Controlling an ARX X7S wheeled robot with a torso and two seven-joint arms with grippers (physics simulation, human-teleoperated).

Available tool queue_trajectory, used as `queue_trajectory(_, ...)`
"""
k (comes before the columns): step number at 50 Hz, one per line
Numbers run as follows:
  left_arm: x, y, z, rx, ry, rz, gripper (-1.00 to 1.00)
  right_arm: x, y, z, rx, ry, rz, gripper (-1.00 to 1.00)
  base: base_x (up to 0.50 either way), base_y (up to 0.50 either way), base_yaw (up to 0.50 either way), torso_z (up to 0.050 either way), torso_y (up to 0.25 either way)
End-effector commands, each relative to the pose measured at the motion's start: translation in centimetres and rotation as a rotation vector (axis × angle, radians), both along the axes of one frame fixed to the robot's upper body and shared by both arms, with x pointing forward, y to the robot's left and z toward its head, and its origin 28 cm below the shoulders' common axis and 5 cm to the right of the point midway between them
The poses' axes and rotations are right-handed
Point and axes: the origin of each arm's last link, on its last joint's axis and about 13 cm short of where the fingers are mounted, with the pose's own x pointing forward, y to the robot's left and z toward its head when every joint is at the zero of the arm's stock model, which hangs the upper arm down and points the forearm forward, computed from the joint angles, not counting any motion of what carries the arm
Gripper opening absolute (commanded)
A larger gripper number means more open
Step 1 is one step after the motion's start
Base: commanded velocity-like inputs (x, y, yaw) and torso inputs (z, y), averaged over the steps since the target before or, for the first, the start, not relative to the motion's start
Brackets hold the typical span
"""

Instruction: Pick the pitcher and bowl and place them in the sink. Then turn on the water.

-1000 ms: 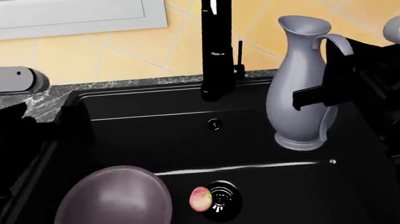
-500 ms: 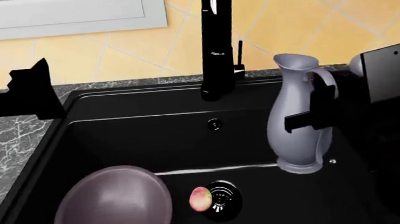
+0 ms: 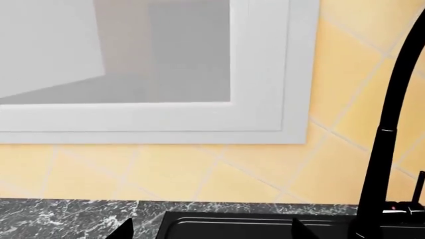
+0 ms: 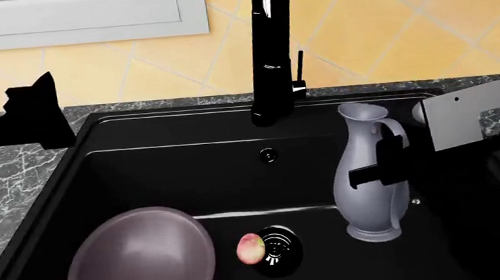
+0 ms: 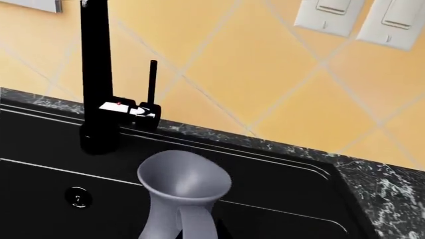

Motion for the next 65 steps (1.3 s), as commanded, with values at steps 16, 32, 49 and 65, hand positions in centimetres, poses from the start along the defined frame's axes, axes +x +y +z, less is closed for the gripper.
queue_trajectory(16,0.1,0.0,-0.3,0.010,0.011,0.002,1.00,1.1,-0.6,2.1,-0.062,0.114,0.020,-1.00,0.00,0.00,0.00,0.000,0.001)
queue_trajectory(32,0.3,0.1,-0.6,0.004,0.015,0.003,1.00,3.3,-0.6,3.0,-0.189,0.251,0.054,-1.00,0.00,0.00,0.00,0.001,0.000)
queue_trajectory(49,0.2,0.3,-0.7,0.000,0.011,0.005,1.00,5.9,-0.5,0.6,-0.257,0.373,0.059,-1.00,0.00,0.00,0.00,0.000,0.001)
queue_trajectory(65,0.2,0.4,-0.8,-0.006,0.005,0.001,1.00,8.2,-0.6,-1.0,-0.253,0.412,0.040,-1.00,0.00,0.00,0.00,0.000,0.001)
